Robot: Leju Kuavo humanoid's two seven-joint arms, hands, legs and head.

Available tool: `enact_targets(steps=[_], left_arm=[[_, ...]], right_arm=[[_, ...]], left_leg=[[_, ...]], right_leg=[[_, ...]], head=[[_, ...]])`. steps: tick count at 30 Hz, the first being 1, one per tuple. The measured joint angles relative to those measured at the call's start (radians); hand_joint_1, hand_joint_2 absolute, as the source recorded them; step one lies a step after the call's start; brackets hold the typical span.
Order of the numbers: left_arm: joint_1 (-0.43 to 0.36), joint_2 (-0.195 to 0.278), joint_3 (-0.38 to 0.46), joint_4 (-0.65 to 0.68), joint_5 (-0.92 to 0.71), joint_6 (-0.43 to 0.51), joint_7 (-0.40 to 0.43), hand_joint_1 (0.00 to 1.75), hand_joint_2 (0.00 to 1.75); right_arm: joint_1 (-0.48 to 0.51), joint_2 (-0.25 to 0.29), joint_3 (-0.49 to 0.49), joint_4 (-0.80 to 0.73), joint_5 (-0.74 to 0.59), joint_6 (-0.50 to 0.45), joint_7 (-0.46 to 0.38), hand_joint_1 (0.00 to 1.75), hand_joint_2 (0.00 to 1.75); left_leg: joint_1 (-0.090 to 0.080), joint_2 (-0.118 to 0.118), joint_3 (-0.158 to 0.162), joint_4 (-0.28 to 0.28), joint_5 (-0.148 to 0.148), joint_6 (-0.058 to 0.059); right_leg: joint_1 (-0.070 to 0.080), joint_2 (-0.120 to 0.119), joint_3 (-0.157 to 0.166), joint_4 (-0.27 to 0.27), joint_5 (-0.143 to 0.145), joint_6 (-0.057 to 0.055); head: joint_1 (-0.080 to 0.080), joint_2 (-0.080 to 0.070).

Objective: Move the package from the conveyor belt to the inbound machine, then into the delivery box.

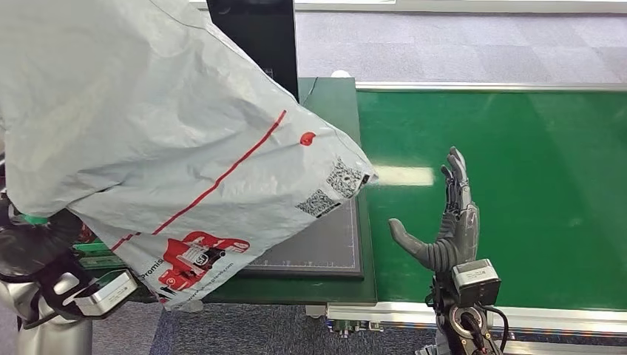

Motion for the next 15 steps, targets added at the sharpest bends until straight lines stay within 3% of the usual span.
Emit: enact_targets(steps=[7, 10, 12, 15], left_arm=[[-0.010, -0.007, 0.040, 0.011, 0.000, 0.000, 0.000, 1.75, 1.75], [-0.043, -0.004, 0.059, 0.101, -0.012, 0.000, 0.021, 1.75, 1.75], [-0.099, 0.013, 0.073, 0.231, -0.045, -0.004, 0.126, 1.75, 1.75], [-0.232, 0.086, 0.082, 0.500, -0.148, -0.015, 0.395, 1.75, 1.75]], right_arm=[[0.003, -0.001, 0.000, -0.007, 0.004, -0.001, 0.004, 0.00, 1.75], [0.013, 0.000, -0.002, -0.018, 0.020, -0.006, 0.005, 0.00, 1.75], [0.027, 0.001, -0.004, -0.032, 0.036, -0.011, 0.012, 0.00, 1.75], [0.047, 0.002, -0.010, -0.056, 0.054, -0.009, 0.026, 0.00, 1.75]], left_leg=[[0.000, 0.000, 0.000, 0.000, 0.000, 0.000], [0.000, -0.001, 0.000, 0.000, 0.000, 0.000], [0.000, -0.001, 0.000, 0.000, 0.001, -0.001], [0.001, 0.001, 0.000, 0.000, 0.002, -0.003]], right_leg=[[0.000, 0.000, -0.001, 0.000, 0.000, 0.000], [0.000, -0.001, -0.001, 0.000, 0.000, 0.000], [0.000, -0.002, 0.000, 0.000, 0.000, -0.001], [0.002, 0.000, -0.001, 0.000, 0.003, -0.004]], head=[[0.000, 0.000], [0.000, 0.000], [0.000, 0.000], [0.000, 0.000]])
